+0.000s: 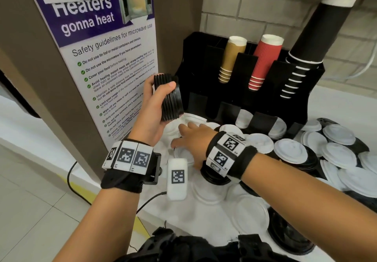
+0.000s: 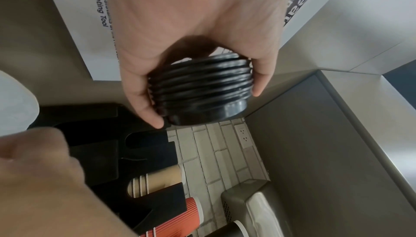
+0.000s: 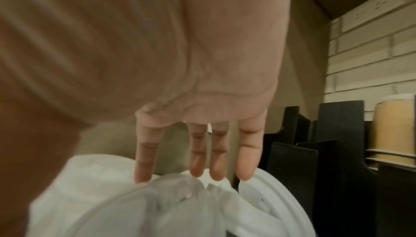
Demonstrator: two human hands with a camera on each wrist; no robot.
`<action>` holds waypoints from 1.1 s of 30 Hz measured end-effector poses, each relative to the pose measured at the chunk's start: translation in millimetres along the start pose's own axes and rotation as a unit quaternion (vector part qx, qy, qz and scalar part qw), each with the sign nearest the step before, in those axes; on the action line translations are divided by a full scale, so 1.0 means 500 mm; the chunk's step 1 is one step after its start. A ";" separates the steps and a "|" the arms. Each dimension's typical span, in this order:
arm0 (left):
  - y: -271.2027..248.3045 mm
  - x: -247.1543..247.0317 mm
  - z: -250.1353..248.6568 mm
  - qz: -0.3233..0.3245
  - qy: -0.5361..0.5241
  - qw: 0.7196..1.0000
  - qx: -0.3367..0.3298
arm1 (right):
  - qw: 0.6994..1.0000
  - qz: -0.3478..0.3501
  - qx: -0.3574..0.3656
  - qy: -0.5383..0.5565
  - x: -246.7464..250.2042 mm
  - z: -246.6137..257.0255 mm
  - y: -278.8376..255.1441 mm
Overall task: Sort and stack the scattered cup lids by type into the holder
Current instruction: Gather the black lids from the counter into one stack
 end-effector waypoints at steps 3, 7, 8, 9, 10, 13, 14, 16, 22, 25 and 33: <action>-0.002 0.004 0.004 -0.007 -0.011 1.000 -0.001 | 1.000 0.023 -0.005 -0.021 -0.005 0.008 0.011; -0.008 0.008 0.004 -0.008 -0.008 1.000 -0.001 | 0.999 0.014 0.007 -0.031 -0.008 0.010 0.020; -0.009 0.010 0.002 -0.010 -0.010 1.000 -0.002 | 1.000 0.009 0.008 -0.016 -0.006 0.008 0.020; -0.009 0.011 -0.001 -0.011 -0.012 1.000 -0.004 | 1.000 -0.003 0.006 0.011 0.000 0.002 0.019; -0.009 0.012 -0.005 -0.010 -0.016 1.000 -0.009 | 0.998 -0.024 -0.001 0.050 0.012 -0.009 0.020; -0.005 0.012 -0.016 -0.009 -0.028 0.999 -0.019 | 0.979 -0.122 -0.029 0.160 0.070 -0.051 0.020; -0.003 0.013 -0.019 -0.010 -0.032 0.999 -0.021 | 0.974 -0.147 -0.042 0.166 0.087 -0.065 0.017; -0.002 0.013 -0.020 -0.008 -0.040 0.999 -0.027 | 0.976 -0.156 -0.062 0.143 0.100 -0.087 0.013; -0.006 0.009 -0.017 -0.004 -0.021 1.000 -0.020 | 0.993 -0.048 0.050 0.096 0.055 -0.037 0.027; -0.005 0.006 -0.021 -0.002 -0.024 1.000 -0.018 | 0.999 0.003 0.042 0.029 0.029 -0.030 0.036; -0.009 -0.005 -0.014 -0.003 -0.018 1.000 0.002 | 0.992 0.090 0.034 -0.081 -0.033 -0.041 0.066</action>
Point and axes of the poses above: each hand's wrist, its own y-axis towards the middle knuckle, its own x-axis out of the back of the hand, z = x × y, the point moved 10 cm from there along y, towards the middle knuckle, and after that the axes turned 10 degrees about x, right-handed, at the moved point
